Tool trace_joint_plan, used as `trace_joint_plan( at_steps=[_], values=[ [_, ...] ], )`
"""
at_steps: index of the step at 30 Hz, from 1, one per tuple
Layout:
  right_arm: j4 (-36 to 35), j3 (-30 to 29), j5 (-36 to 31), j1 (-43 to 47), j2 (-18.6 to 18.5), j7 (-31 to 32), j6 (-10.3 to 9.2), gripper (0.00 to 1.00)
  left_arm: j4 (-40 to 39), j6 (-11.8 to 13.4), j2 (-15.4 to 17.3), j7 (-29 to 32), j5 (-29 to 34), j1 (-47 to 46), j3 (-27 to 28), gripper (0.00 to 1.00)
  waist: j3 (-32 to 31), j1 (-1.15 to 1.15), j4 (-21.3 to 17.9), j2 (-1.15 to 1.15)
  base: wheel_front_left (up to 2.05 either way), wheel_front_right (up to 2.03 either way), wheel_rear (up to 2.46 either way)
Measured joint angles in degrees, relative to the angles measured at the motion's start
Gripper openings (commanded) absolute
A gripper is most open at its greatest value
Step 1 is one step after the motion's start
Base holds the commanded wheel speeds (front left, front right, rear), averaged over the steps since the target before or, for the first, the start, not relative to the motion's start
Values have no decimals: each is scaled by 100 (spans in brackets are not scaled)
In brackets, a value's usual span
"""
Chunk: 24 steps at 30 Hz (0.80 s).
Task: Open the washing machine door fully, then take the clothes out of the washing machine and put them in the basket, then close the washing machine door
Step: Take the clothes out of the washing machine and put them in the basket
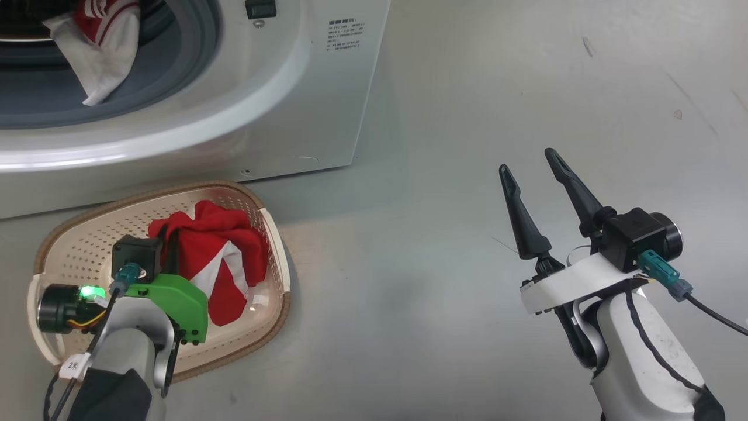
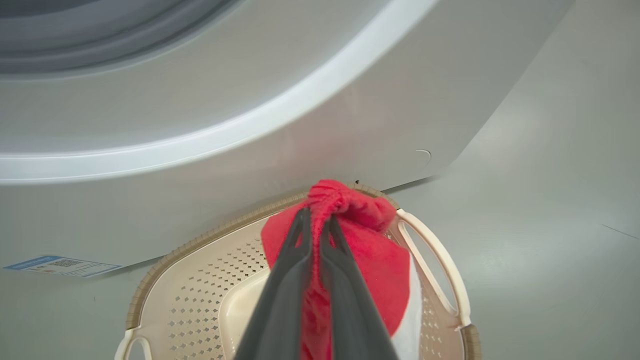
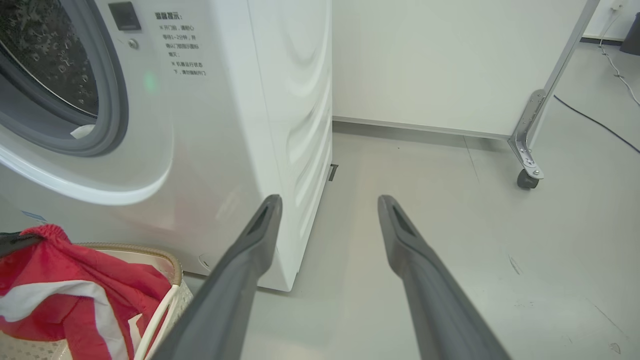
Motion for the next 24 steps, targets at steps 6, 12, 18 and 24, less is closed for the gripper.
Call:
trace_joint_plan(
  at_steps=[6,12,18,24],
  values=[
    [-19,-40,0,-118,-41,0,2,100,353,1,2,-67,-7,-222,33,0,258,0,-23,0,0,0,0],
    [-55,-99,0,-147,-58,0,4,100,678,20,94,-205,-7,-314,186,0,419,0,-34,0,0,0,0],
    [-56,-124,-4,-200,-70,0,4,100,1127,98,164,-310,-58,-387,305,0,535,0,-32,0,0,0,0],
    [-64,-144,-10,-222,-88,0,4,100,1459,138,171,-422,-125,-495,346,0,581,0,-34,0,0,0,0]
  ],
)
